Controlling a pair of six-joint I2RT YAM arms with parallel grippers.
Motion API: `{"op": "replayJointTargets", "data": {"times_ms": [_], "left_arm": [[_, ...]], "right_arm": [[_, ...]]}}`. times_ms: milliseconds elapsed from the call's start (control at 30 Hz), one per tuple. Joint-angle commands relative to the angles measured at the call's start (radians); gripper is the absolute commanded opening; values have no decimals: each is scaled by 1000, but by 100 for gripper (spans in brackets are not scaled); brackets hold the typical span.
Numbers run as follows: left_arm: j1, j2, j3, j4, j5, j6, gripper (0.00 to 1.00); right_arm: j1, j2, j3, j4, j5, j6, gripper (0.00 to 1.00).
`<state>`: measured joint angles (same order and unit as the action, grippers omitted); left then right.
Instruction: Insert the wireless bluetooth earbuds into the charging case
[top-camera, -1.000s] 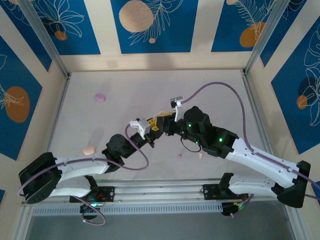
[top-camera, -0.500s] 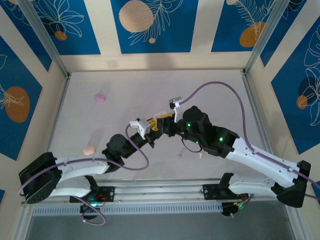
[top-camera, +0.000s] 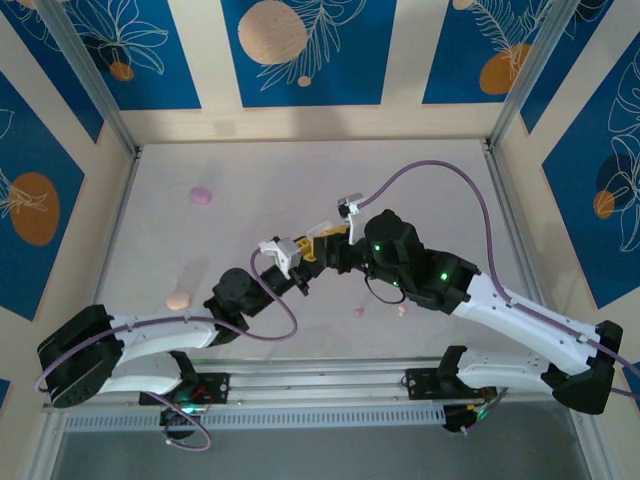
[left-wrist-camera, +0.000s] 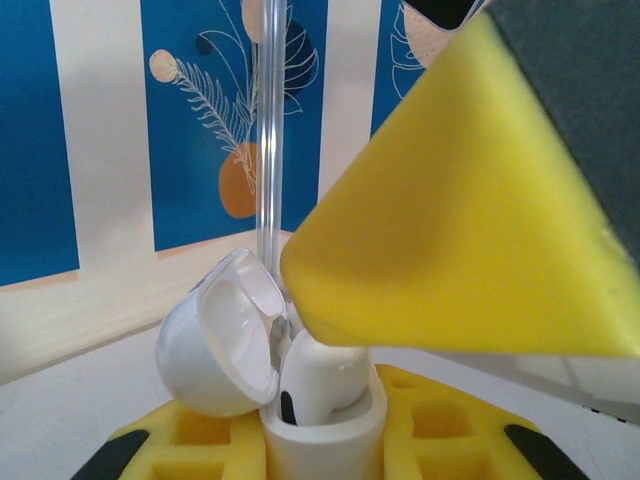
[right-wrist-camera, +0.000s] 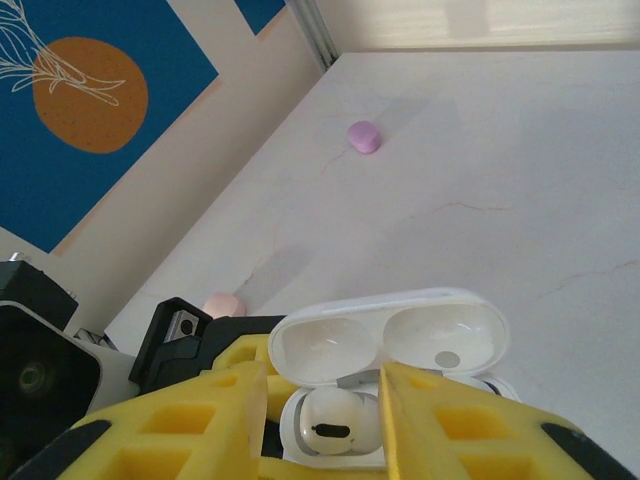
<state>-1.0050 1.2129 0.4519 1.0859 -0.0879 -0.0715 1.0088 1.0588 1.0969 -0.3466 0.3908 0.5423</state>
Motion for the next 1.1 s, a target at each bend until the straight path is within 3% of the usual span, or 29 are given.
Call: {"op": "replayJointTargets", "data": {"times_ms": [0,233,400,533,600,800,1067], "left_arm": [[-14,-24,10,66,-5,6,19],[-14,-34,-1,2,39,43,19],[-14,-74,9,-106,101,105,19],[-14,-116,19,-197,149,153,20],[-13,-132,19,-215,164,168,21],[-14,-148,27,-232,213,182,21],[-14,-142,35,-218,211,174,22]], "right_arm": [[7,-9,42,-29,-16,-2,38],[-6,-51,105,-35,-65,-21,44],[-102,-43,189,-207,-29,8,47],[-314,36,272,-401,-301,66,50],[-371,74,292,-449,-393,76,50],[-389,170,330,-484,-551,56,52],[-388,251,365,-553,-597,12,53]]}}
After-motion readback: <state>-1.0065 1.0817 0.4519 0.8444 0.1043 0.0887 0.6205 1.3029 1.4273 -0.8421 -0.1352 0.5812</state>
